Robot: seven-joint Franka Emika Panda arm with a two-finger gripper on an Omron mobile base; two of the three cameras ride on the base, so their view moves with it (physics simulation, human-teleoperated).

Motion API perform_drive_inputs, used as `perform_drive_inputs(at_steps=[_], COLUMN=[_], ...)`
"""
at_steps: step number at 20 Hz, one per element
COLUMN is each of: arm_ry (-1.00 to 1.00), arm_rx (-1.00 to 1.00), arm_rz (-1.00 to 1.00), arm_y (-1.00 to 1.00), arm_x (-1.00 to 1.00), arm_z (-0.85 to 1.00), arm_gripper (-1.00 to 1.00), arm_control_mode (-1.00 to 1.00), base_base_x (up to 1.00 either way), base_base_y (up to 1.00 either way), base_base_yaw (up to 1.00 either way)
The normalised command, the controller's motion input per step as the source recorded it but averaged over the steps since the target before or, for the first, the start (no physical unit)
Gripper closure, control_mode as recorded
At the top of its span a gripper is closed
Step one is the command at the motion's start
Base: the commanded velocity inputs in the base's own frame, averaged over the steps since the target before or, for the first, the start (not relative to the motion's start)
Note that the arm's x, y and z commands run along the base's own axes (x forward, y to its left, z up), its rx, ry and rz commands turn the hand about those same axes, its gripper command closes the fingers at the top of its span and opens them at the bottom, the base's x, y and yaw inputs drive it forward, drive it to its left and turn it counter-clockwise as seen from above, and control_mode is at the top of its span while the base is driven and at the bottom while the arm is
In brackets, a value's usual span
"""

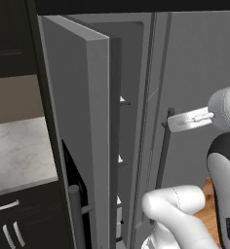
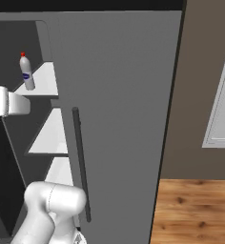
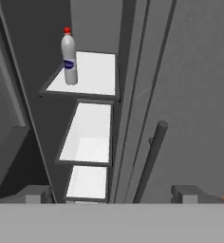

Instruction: Take the bottled waters from the counter and place them in the freezer to freeze. Close the freezer door after placing the bottles.

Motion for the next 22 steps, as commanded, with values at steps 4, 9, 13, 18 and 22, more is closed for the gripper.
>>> perform_drive_inputs(at_steps=[4,9,13,18,22], arm_ry=[-0.03,-0.02,0.00,0.00,0.00], arm_rx=[0.00,0.00,0.00,0.00,0.00], arm_rz=[0.13,0.08,0.00,0.00,0.00], arm_y=[-0.48,-0.57,0.00,0.00,0.00], arm_x=[-0.14,-0.04,0.00,0.00,0.00], arm_z=[0.00,-0.08,0.00,0.00,0.00], arm_gripper=[-1.00,-1.00,-1.00,-1.00,-1.00], arm_control_mode=[-1.00,1.00,1.00,1.00,1.00], base_base_x=[0.00,0.00,-0.15,-0.65,-0.81], base_base_y=[0.00,-0.18,-0.84,-0.74,-0.39], base_base_yaw=[0.00,0.02,0.17,0.33,0.57])
